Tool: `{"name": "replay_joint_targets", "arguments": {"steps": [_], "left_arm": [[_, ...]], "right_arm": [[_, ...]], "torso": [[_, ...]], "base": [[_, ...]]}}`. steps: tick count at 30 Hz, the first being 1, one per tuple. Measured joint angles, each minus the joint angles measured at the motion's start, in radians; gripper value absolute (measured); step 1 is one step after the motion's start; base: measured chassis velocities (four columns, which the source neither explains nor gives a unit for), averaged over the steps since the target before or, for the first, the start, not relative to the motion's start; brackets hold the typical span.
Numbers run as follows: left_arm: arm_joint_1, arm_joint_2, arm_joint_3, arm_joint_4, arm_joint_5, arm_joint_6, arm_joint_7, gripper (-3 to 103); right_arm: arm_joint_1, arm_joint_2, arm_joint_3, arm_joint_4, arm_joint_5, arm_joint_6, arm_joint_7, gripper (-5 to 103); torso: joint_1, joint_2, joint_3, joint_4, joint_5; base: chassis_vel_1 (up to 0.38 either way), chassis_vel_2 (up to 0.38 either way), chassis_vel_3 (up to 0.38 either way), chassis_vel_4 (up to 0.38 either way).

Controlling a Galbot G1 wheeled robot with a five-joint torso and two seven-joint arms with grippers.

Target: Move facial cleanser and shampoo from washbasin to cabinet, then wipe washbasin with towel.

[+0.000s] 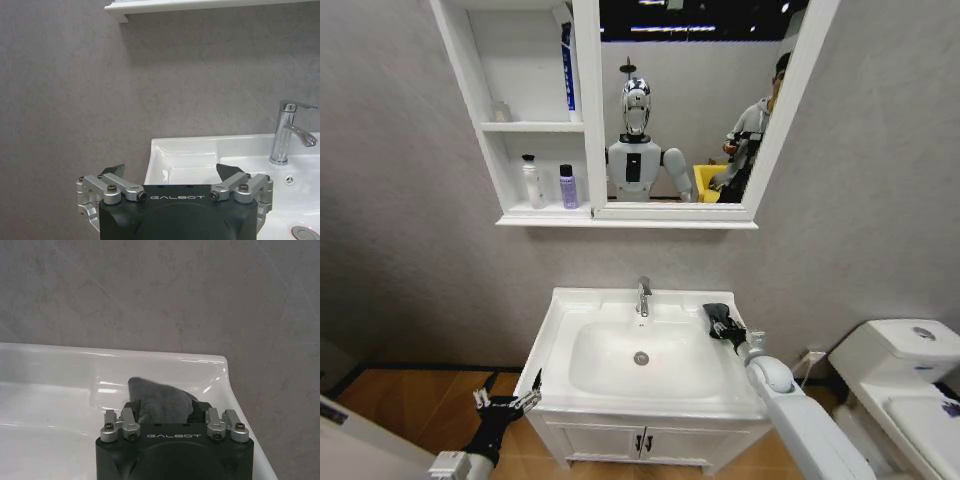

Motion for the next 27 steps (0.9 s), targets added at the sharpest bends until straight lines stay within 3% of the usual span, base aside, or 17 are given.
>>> {"name": "replay_joint_targets", "arguments": {"steps": [1,3,4,6,8,9,12,17,22,27], "left_arm": [[0.0,0.0,0.0,0.0,0.0,0.0,0.0,100],[0.0,0.0,0.0,0.0,0.0,0.0,0.0,100],[0.0,0.0,0.0,0.0,0.0,0.0,0.0,100],[0.0,0.0,0.0,0.0,0.0,0.0,0.0,100],[0.0,0.0,0.0,0.0,0.0,0.0,0.0,100],[0.0,0.0,0.0,0.0,0.0,0.0,0.0,100],[0.0,0.0,0.0,0.0,0.0,0.0,0.0,100],[0.0,0.0,0.0,0.0,0.0,0.0,0.0,100],[0.0,0.0,0.0,0.0,0.0,0.0,0.0,100],[0.0,0.0,0.0,0.0,0.0,0.0,0.0,100]], "right_arm": [[-0.009,0.0,0.004,0.007,0.004,0.006,0.004,62],[-0.02,0.001,0.011,0.016,0.005,0.012,0.007,62],[-0.029,0.002,0.017,0.025,0.005,0.02,0.007,73],[-0.059,0.007,0.041,0.058,-0.007,0.045,0.009,84],[-0.078,0.011,0.059,0.085,-0.019,0.056,0.012,84],[-0.111,0.019,0.09,0.139,-0.036,0.064,0.015,94],[-0.193,0.041,0.156,0.263,-0.056,0.067,0.014,98],[-0.431,0.171,0.309,0.567,-0.121,0.078,0.041,100],[-0.618,0.252,0.375,0.762,-0.139,0.099,0.044,100],[-0.835,0.364,0.397,0.877,-0.251,0.238,0.045,100]], "torso": [[0.0,0.0,0.0,0.0,0.0001],[0.0,0.0,0.0,0.0001,0.0001],[0.0,0.0,0.0,0.0001,0.0001],[0.0,0.0,0.0,0.0001,0.0002],[0.0,0.0,0.0,0.0002,0.0002],[0.0,0.0,0.0,0.0003,0.0002],[0.0,0.0,0.0,0.0,-0.0001],[0.0,0.0,0.0,-0.0004,0.0001],[0.0,0.0,0.0,-0.0001,-0.0001],[0.0,0.0,0.0,0.0,-0.0002]], "base": [[0.0,0.0,0.0,0.0],[0.0,0.0,0.0,0.0],[0.0,0.0,0.0,0.0],[0.0,0.0,0.0,0.0],[0.0,0.0,0.0,0.0],[0.0,0.0,0.0,0.0],[0.0,0.0,0.0,0.0],[0.0,0.0,0.0,0.0],[0.0,0.0,0.0,0.0],[0.0,0.0,0.0,0.0]]}}
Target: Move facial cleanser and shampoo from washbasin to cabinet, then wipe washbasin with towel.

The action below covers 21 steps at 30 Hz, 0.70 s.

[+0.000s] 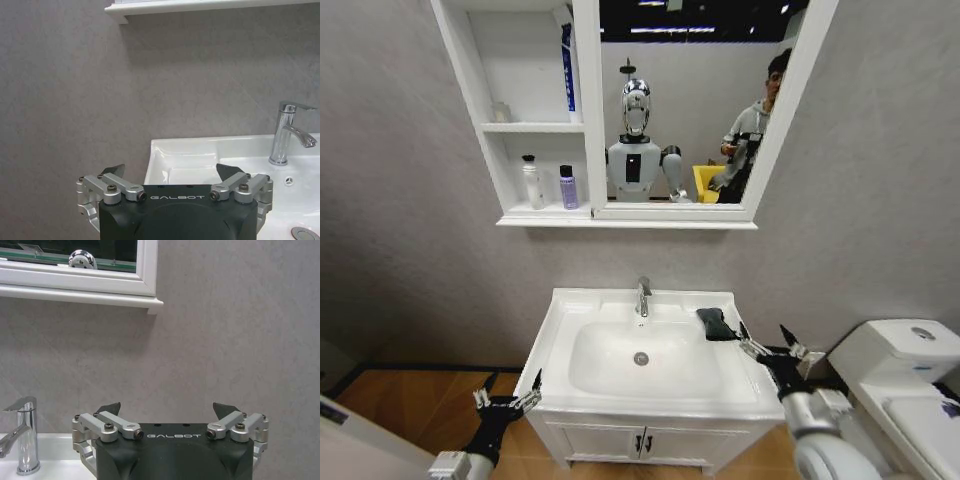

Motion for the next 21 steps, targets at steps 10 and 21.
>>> {"name": "replay_joint_targets", "arguments": {"steps": [10,21], "left_arm": [[0.0,0.0,0.0,0.0,0.0,0.0,0.0,100],[0.0,0.0,0.0,0.0,0.0,0.0,0.0,100]], "right_arm": [[-0.167,0.099,-0.118,-0.006,-0.13,0.148,0.02,100],[-0.243,0.115,-0.201,0.047,-0.213,0.143,0.05,100]], "torso": [[0.0,0.0,0.0,0.0003,0.0002],[0.0,0.0,0.0,0.0001,0.0002]], "base": [[0.0,0.0,0.0,0.0],[0.0,0.0,0.0,0.0]]}}
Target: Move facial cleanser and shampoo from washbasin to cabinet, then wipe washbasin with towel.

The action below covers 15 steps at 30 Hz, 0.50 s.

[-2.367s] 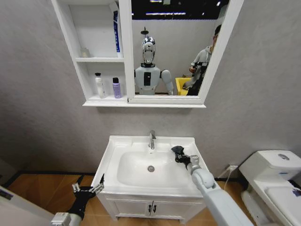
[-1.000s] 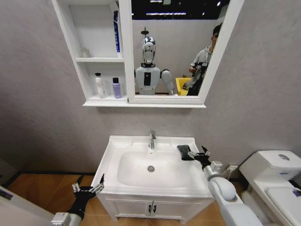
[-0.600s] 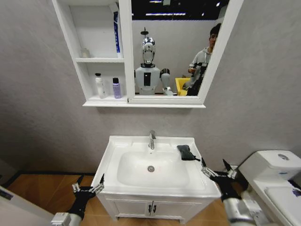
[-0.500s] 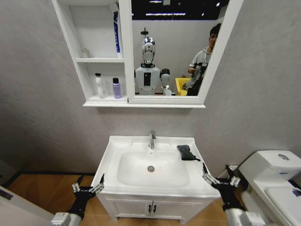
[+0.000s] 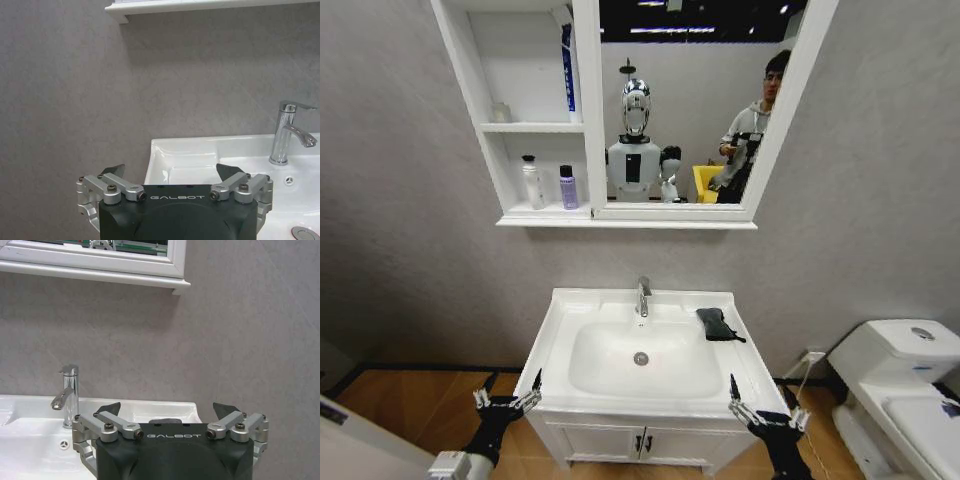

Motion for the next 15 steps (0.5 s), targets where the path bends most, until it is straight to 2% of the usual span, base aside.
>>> {"name": "replay_joint_targets", "arguments": {"steps": [15], "left_arm": [[0.0,0.0,0.0,0.0,0.0,0.0,0.0,100]], "right_arm": [[0.004,-0.003,0.0,-0.005,-0.001,0.001,-0.003,100]], "torso": [[0.0,0.0,0.0,0.0,0.0001]], "base": [[0.0,0.0,0.0,0.0]]}}
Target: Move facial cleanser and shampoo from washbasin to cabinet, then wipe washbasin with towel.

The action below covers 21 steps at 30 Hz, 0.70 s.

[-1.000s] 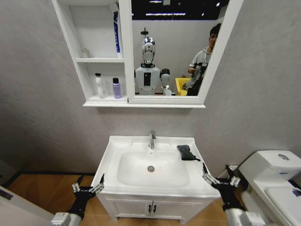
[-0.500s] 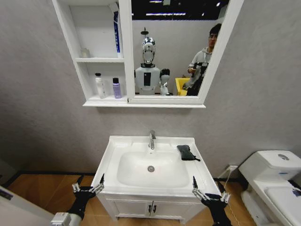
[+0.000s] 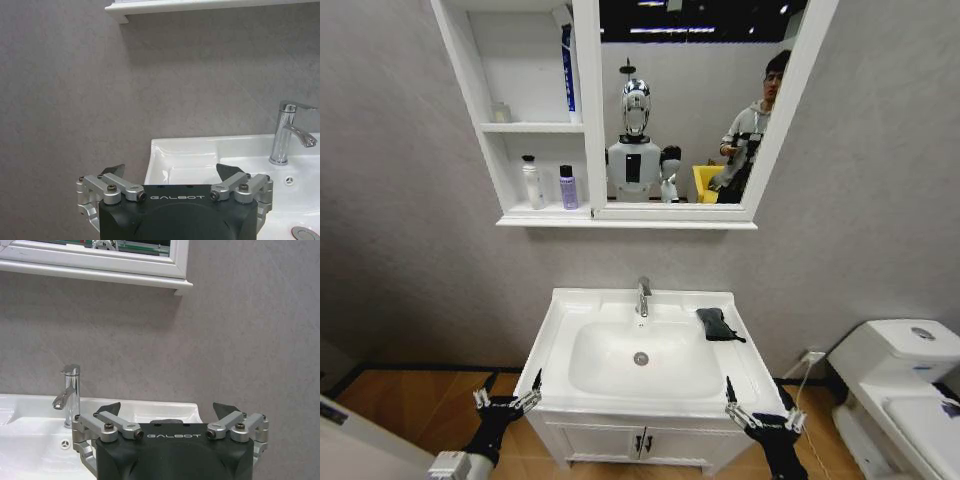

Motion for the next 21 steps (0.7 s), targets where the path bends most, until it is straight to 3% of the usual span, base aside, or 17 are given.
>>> {"name": "replay_joint_targets", "arguments": {"steps": [11,21], "left_arm": [[0.0,0.0,0.0,0.0,0.0,0.0,0.0,100],[0.0,0.0,0.0,0.0,0.0,0.0,0.0,100]], "right_arm": [[0.002,-0.001,0.001,-0.001,0.002,-0.002,-0.001,100],[0.002,-0.001,0.001,-0.002,0.003,-0.003,-0.001,100]], "torso": [[0.001,0.0,0.0,0.0,-0.0001],[-0.001,0.0,0.0,-0.0001,0.0002]], "base": [[0.037,-0.044,-0.029,0.036],[0.219,-0.216,-0.201,0.197]]}}
